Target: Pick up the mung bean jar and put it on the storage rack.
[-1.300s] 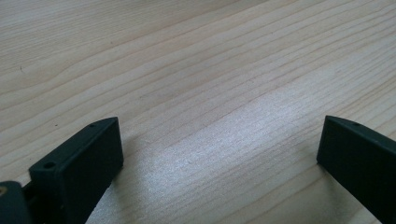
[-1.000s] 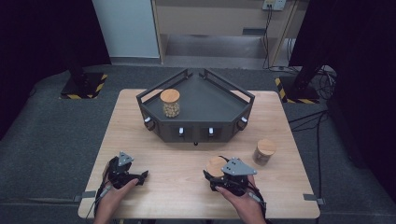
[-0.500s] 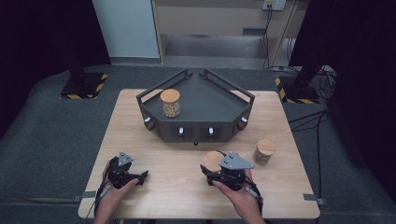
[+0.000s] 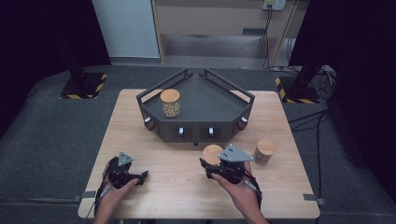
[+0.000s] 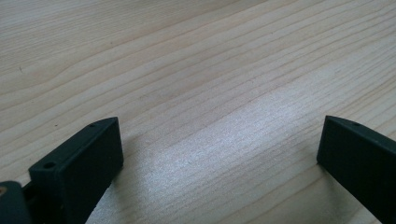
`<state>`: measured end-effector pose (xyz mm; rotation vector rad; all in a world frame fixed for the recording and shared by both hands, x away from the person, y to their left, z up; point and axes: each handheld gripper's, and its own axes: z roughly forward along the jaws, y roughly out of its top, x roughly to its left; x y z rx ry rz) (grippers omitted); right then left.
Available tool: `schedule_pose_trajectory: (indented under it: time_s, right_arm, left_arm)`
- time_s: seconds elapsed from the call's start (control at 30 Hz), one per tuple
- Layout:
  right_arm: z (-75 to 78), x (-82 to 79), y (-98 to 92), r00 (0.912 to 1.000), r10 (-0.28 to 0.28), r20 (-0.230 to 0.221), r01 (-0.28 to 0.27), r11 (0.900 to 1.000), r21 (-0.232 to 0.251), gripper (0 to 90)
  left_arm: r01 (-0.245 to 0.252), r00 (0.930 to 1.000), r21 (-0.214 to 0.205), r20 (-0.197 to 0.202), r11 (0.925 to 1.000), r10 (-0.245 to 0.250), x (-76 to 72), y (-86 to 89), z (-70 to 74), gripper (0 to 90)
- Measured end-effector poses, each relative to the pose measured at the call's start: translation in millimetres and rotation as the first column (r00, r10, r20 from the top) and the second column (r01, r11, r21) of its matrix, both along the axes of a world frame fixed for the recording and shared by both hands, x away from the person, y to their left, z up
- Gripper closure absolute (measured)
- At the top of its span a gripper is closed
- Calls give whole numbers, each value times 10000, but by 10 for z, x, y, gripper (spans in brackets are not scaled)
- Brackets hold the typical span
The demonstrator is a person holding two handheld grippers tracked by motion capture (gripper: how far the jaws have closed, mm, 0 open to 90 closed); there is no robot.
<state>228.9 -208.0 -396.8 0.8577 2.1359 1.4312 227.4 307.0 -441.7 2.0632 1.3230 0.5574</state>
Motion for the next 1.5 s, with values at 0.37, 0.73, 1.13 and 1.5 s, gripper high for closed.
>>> schedule_pose_trajectory:
  time_s: [0.37, 0.73, 1.13, 1.5]
  right_arm:
    - [164, 64, 56, 9998, -89, 168, 88, 9999, 90, 254]
    - [289, 90, 4, 9988, -478, 115, 473, 9979, 432, 254]
    - [493, 171, 43, 9988, -458, 159, 450, 9980, 448, 254]
    - [751, 300, 167, 9989, -310, 362, 289, 9979, 581, 254]
  left_arm:
    - [3, 10000, 2, -4, 10000, -3, 1, 0, 1, 0]
    - [15, 10000, -7, 1, 10000, -15, 2, 3, 0, 0]
    - [-20, 10000, 1, 9, 10000, 19, -2, -4, -1, 0]
    - [-23, 10000, -1, 6, 10000, 23, -2, -4, -1, 0]
